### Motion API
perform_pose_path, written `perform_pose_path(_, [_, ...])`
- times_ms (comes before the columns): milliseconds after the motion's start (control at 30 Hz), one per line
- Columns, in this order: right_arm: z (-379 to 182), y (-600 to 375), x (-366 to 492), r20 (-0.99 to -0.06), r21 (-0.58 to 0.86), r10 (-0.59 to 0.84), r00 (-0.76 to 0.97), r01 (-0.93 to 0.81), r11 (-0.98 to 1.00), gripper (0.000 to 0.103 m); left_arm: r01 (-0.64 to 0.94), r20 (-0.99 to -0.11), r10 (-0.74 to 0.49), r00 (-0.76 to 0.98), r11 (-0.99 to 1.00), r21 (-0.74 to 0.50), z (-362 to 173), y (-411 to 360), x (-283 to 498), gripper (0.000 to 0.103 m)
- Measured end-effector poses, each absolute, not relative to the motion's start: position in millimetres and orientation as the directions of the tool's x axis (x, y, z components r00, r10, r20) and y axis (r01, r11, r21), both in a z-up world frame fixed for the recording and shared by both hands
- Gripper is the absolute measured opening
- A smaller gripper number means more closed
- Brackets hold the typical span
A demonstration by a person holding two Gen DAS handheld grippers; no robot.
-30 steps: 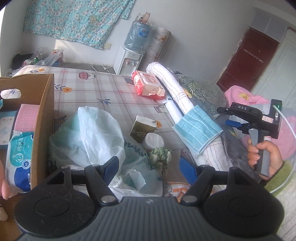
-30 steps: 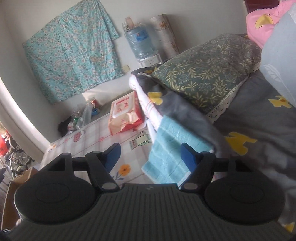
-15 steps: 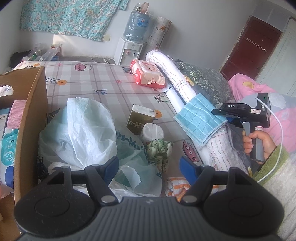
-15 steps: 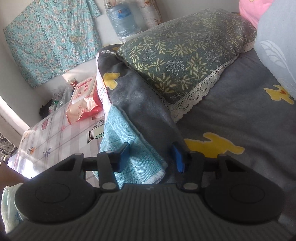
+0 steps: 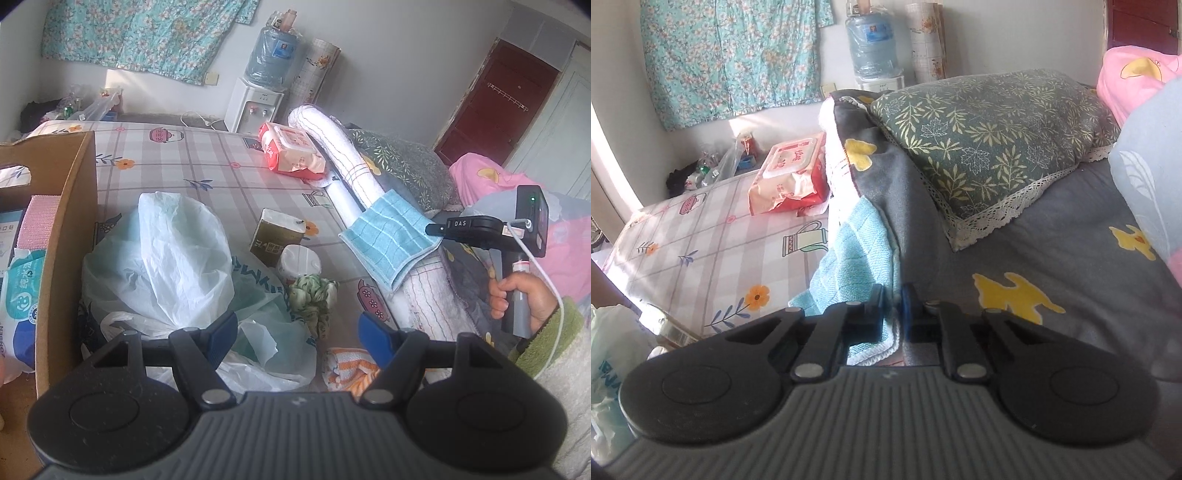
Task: Organize soft objects
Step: 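Lift the blue towel off the bed with the right tool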
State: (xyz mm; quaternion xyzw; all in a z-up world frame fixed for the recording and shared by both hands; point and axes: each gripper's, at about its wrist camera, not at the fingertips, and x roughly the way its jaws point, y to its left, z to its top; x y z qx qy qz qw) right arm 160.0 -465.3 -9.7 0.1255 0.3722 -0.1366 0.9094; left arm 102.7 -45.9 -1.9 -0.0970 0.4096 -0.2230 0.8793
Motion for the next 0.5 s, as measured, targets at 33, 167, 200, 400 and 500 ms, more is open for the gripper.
perform_pose_path(33, [-6.5, -462.9, 158.8, -0.707, 0.139, -0.147, 0.692, 0.34, 0.93, 0.008, 0.311, -0.675, -0.471, 0.568, 0.882, -0.354, -1.6, -44.3, 101.4, 0.074])
perform_pose_path(167, [13.1, -440.3, 148.7, -0.672, 0.193, -0.08, 0.736, 0.278, 0.941, 0.006, 0.293, -0.667, -0.468, 0.58, 0.884, -0.364, 0.4, -34.6, 97.7, 0.074])
perform_pose_path(200, [17.5, -431.0, 146.5, -0.665, 0.192, -0.064, 0.745, 0.252, 0.948, 0.006, 0.29, -0.665, -0.468, 0.582, 0.883, -0.368, 0.9, -32.8, 97.5, 0.074])
perform_pose_path(400, [27.8, -386.7, 132.0, -0.646, 0.274, 0.071, 0.76, 0.145, 0.951, 0.006, 0.29, -0.659, -0.48, 0.579, 0.877, -0.384, 1.0, -27.5, 92.6, 0.074])
perform_pose_path(500, [28.5, -368.6, 120.7, -0.631, 0.343, 0.149, 0.761, 0.102, 0.934, 0.006, 0.292, -0.655, -0.482, 0.582, 0.876, -0.384, 1.6, -24.9, 89.3, 0.074])
